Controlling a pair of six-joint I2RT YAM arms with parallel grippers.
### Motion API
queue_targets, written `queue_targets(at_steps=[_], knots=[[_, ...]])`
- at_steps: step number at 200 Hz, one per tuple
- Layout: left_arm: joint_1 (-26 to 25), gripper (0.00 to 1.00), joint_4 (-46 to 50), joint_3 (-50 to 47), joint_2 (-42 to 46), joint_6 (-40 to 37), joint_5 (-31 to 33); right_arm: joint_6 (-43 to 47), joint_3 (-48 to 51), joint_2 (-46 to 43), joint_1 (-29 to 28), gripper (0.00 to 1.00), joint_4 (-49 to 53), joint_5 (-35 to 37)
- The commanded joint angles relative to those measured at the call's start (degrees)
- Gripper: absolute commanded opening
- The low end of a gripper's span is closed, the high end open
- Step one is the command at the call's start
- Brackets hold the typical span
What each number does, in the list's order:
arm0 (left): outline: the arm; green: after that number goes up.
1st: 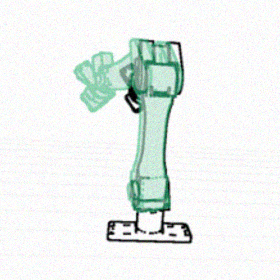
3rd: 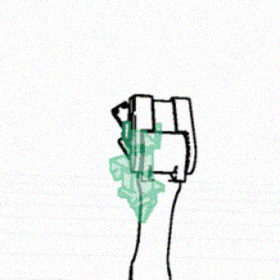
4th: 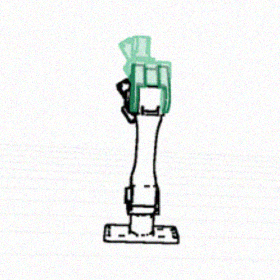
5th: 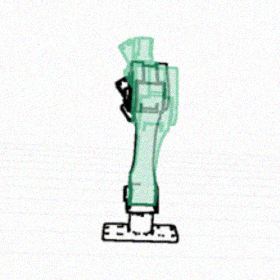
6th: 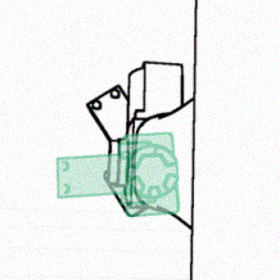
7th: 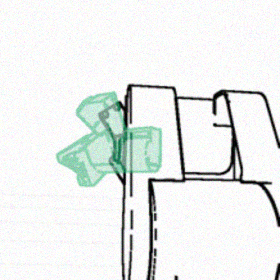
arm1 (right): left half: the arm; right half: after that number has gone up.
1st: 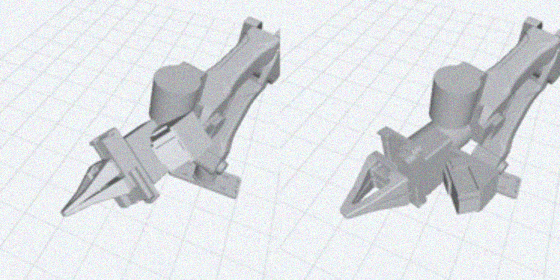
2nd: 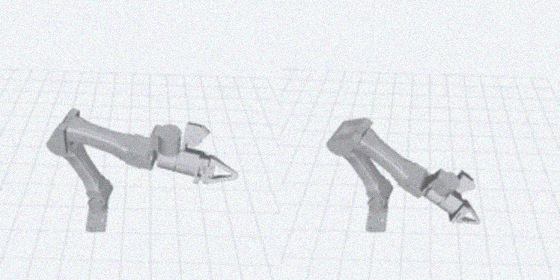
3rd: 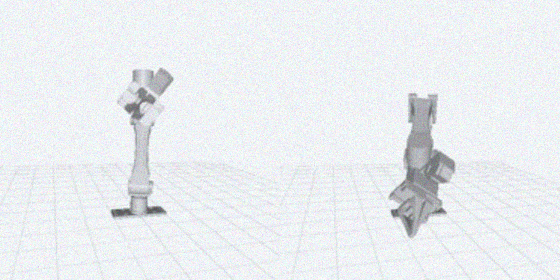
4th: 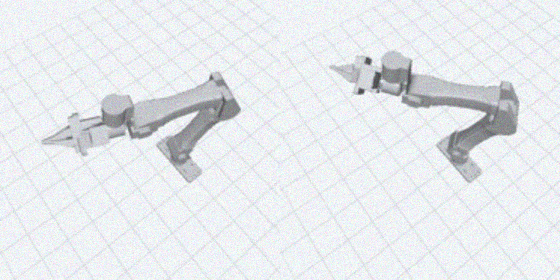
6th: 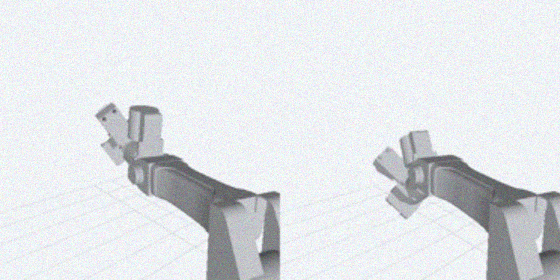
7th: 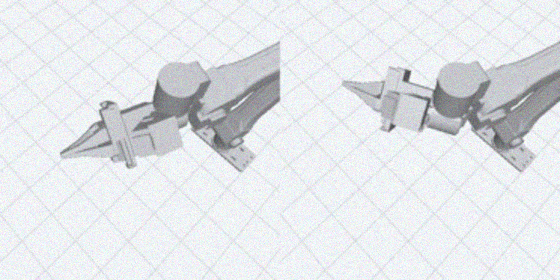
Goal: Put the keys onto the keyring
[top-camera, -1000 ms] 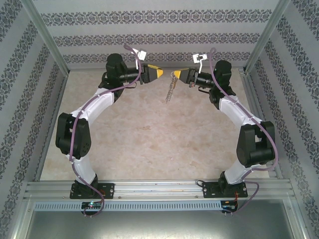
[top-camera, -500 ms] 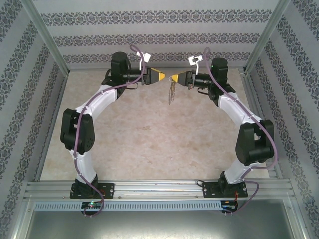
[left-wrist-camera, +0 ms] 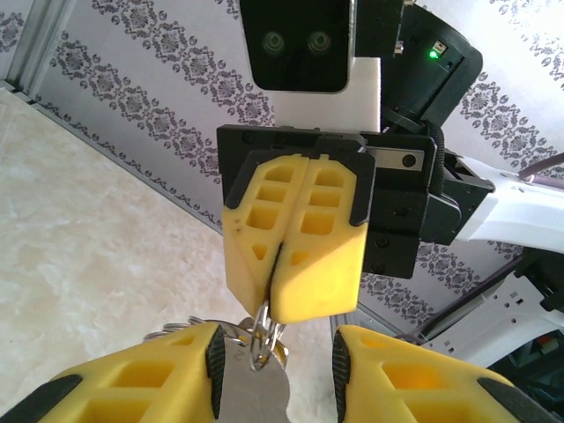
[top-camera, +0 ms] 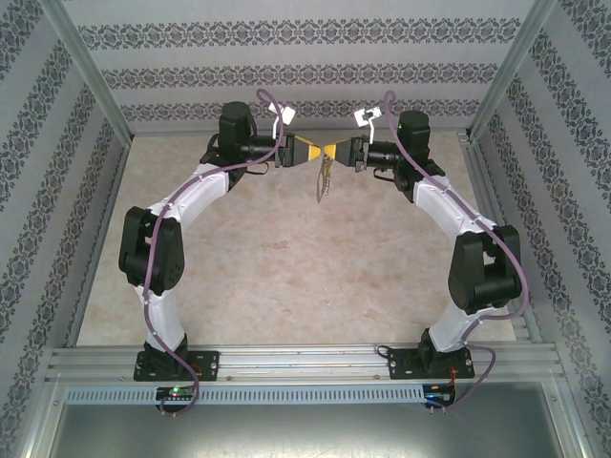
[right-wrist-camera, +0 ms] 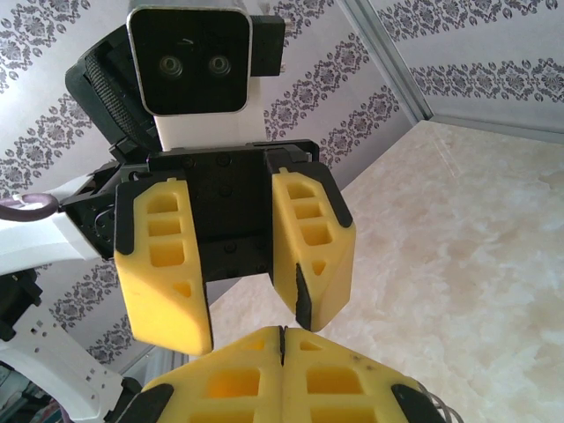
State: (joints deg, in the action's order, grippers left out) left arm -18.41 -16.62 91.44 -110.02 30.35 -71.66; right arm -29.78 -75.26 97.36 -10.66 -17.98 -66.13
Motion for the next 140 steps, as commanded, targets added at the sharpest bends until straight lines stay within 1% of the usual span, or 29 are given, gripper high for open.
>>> queue_targets(at_steps=[1,53,65,121,140], knots=[[-0.8,0.38,0.5,2.1,-0.8,-1.3,-1.9,-0.1,-2.1,0.6,-0.4,0.0,-2.4,-1.5],[-1.4,0.37,0.7,3.0,-1.4,-1.3,-2.1,-0.2,-2.0,0.6,-0.4,0.0,-2.6,-1.3],[-1.6,0.35,0.7,3.2,-1.6,-1.3,-2.0,-0.2,-2.0,0.5,-0.4,0.0,-2.6,-1.3],[-2.0,0.22,0.7,3.5,-2.0,-1.3,-2.1,-0.2,-1.8,0.7,-0.4,0.0,-2.8,-1.0],[-2.1,0.14,0.5,3.5,-2.0,-1.2,-2.0,-0.2,-1.8,0.7,-0.3,0.0,-2.8,-1.0]])
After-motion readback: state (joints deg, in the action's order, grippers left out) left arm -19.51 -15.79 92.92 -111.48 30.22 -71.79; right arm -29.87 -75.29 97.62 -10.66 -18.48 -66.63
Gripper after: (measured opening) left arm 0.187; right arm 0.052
